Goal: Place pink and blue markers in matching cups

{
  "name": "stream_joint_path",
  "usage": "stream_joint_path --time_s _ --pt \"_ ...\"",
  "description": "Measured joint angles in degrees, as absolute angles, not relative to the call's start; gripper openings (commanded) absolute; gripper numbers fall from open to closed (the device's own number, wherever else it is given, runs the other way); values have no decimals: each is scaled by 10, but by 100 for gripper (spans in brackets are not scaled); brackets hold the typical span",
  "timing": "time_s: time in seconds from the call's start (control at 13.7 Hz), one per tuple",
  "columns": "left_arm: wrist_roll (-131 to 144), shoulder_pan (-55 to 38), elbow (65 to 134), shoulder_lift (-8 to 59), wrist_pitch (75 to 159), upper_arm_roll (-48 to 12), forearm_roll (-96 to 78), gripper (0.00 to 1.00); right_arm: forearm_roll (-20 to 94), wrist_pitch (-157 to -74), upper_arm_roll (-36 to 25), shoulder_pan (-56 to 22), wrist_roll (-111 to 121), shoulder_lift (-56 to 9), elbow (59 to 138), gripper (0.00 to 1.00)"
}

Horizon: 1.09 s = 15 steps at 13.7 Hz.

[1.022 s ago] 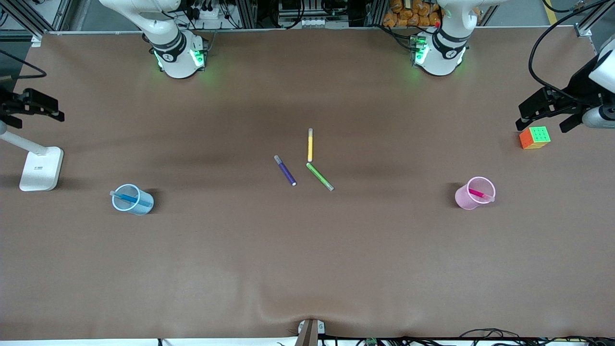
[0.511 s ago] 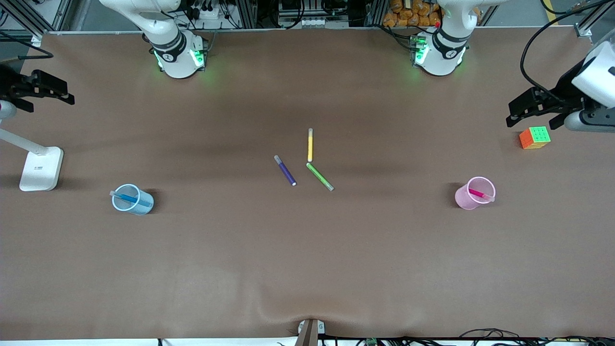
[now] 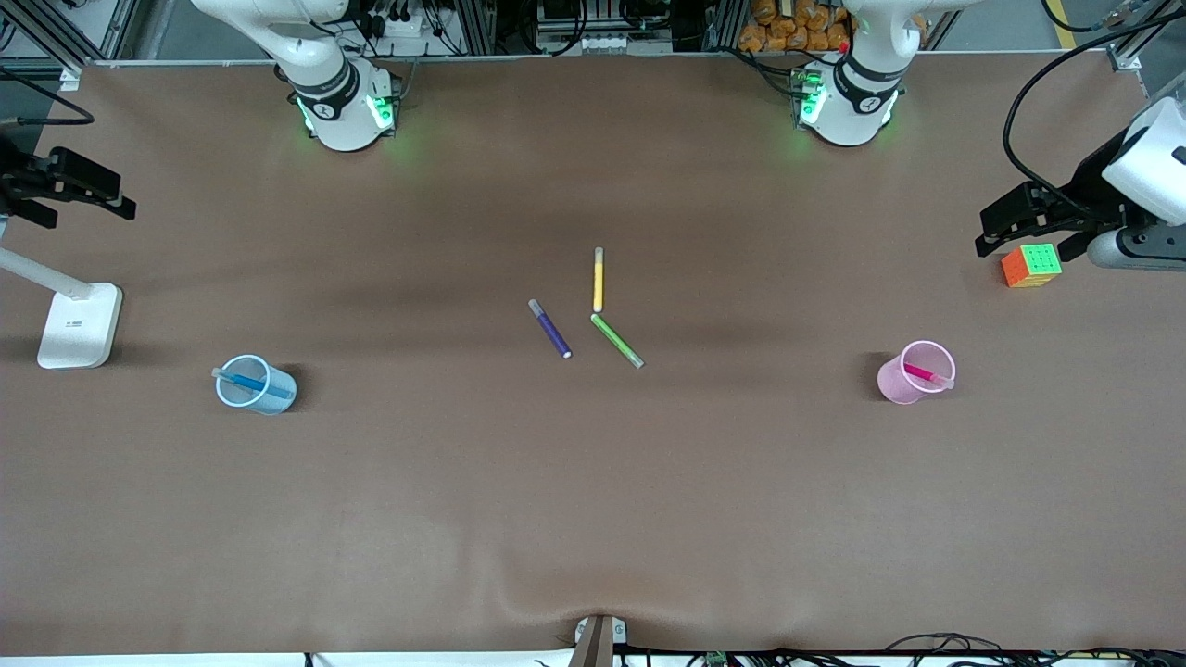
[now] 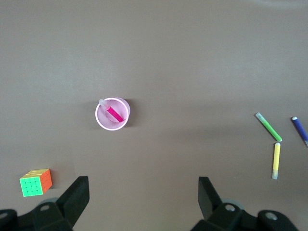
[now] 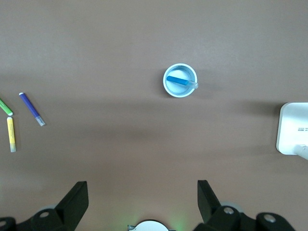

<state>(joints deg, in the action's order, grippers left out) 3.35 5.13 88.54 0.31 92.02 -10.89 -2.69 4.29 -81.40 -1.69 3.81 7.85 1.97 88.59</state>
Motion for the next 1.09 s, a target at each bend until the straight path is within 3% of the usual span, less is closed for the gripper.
stream_joint_path --time_s 0.66,1.09 --pt "33 49 885 4 920 -105 -27 100 29 -824 -23 27 78 20 886 100" --pt "34 -32 885 5 920 -39 13 100 29 -831 -30 10 78 20 886 100"
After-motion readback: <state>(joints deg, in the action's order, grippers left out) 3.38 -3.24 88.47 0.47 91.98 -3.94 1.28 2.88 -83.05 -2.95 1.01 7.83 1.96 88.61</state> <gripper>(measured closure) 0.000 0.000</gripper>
